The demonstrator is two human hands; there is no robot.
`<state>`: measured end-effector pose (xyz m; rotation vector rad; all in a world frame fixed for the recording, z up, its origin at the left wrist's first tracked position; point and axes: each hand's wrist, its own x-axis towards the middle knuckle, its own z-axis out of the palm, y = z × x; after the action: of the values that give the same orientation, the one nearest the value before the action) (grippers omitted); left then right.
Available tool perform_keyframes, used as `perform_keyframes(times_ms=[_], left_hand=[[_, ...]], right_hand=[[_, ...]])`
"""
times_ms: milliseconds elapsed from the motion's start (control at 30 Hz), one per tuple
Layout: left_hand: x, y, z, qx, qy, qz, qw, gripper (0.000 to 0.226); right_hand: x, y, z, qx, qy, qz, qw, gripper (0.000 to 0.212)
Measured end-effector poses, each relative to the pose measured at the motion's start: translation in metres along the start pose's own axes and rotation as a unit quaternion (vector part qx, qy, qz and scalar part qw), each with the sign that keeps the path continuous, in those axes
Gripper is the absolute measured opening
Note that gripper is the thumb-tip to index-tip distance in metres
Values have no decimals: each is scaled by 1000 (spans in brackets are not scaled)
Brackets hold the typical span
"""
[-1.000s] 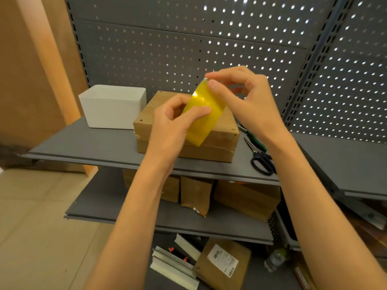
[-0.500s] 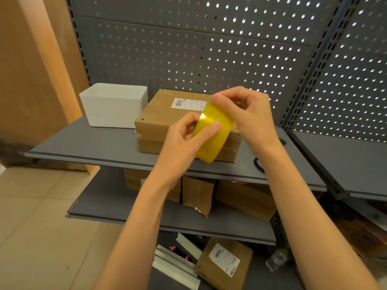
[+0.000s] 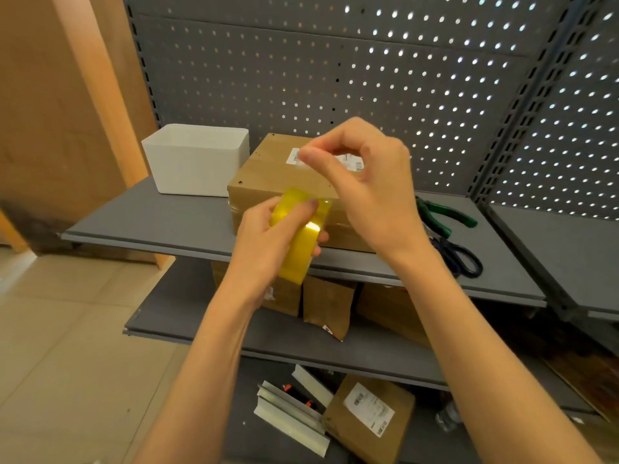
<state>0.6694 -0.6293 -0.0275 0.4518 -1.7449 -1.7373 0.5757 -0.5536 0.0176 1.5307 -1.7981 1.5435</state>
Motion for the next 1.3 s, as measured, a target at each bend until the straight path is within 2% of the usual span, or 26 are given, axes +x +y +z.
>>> perform_keyframes(times_ms=[200, 367, 500, 700, 1000, 1200, 1300], left_hand=[[-12, -6, -2, -15, 0, -25, 1000, 19], [-15, -2, -9, -32, -15, -47, 998, 15], [-14, -7, -15, -27, -1, -66, 997, 21], [-12, -9, -18, -52, 35, -116, 991, 16], [-2, 6, -45, -37, 41, -114, 992, 19], [-1, 4, -75, 5, 47, -126, 991, 30], [2, 8, -94, 37, 35, -110, 993, 32]], right_hand=[[-3, 26, 16, 86, -11, 114, 990, 5], [-1, 30, 28, 142, -32, 146, 979, 6], [-3, 32, 37, 144, -10, 136, 980, 6], [-4, 30, 53, 69, 10, 63, 996, 5], [6, 12, 76, 24, 72, -9, 997, 9], [25, -2, 93, 20, 99, -29, 994, 8], [33, 3, 102, 41, 92, 14, 995, 4]])
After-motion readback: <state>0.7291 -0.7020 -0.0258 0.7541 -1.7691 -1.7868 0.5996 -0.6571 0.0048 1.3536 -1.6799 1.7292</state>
